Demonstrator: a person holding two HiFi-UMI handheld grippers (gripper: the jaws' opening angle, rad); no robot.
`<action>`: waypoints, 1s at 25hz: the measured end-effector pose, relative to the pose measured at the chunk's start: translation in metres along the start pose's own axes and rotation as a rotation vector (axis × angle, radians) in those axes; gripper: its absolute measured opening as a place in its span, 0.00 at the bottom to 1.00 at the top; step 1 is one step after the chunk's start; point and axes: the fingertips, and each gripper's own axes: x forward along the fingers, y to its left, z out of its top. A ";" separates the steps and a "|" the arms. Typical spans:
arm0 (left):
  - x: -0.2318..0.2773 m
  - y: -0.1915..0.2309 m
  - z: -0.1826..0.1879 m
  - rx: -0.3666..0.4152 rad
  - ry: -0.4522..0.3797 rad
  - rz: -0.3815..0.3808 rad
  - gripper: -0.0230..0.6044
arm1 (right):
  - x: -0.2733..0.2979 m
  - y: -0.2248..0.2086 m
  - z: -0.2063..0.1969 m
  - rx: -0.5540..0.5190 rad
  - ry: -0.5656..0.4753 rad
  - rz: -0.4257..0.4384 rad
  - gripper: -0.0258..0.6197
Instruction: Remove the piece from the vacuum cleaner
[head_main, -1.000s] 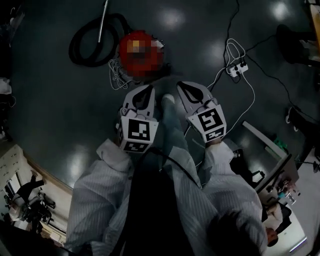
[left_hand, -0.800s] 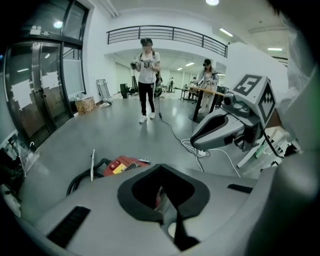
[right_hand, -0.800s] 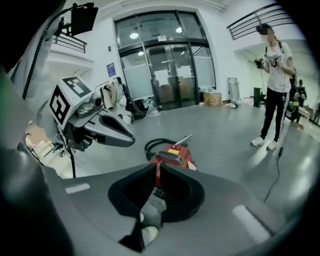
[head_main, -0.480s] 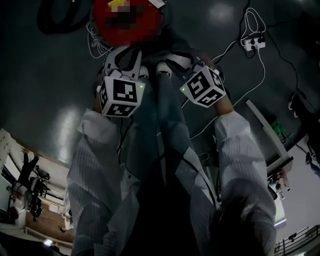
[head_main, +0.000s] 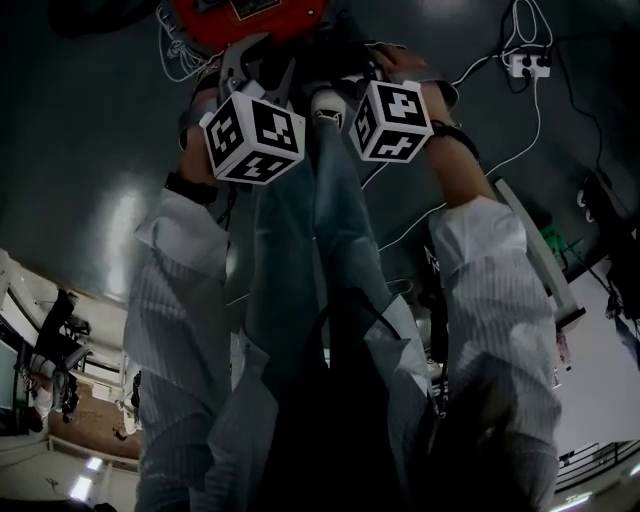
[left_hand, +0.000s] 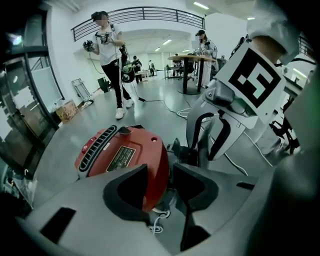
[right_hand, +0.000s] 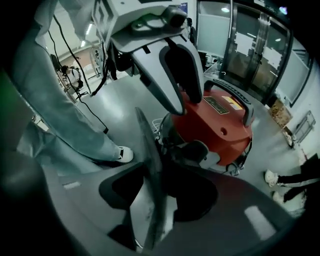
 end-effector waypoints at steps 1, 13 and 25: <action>0.000 0.000 0.000 0.010 -0.002 0.011 0.29 | 0.002 -0.001 -0.001 -0.002 0.011 -0.005 0.29; 0.002 0.000 -0.002 0.013 0.010 0.051 0.29 | 0.001 0.015 -0.001 0.001 0.033 -0.023 0.08; 0.005 0.001 -0.004 -0.013 0.014 0.053 0.29 | 0.006 0.086 -0.007 -0.017 0.030 0.188 0.08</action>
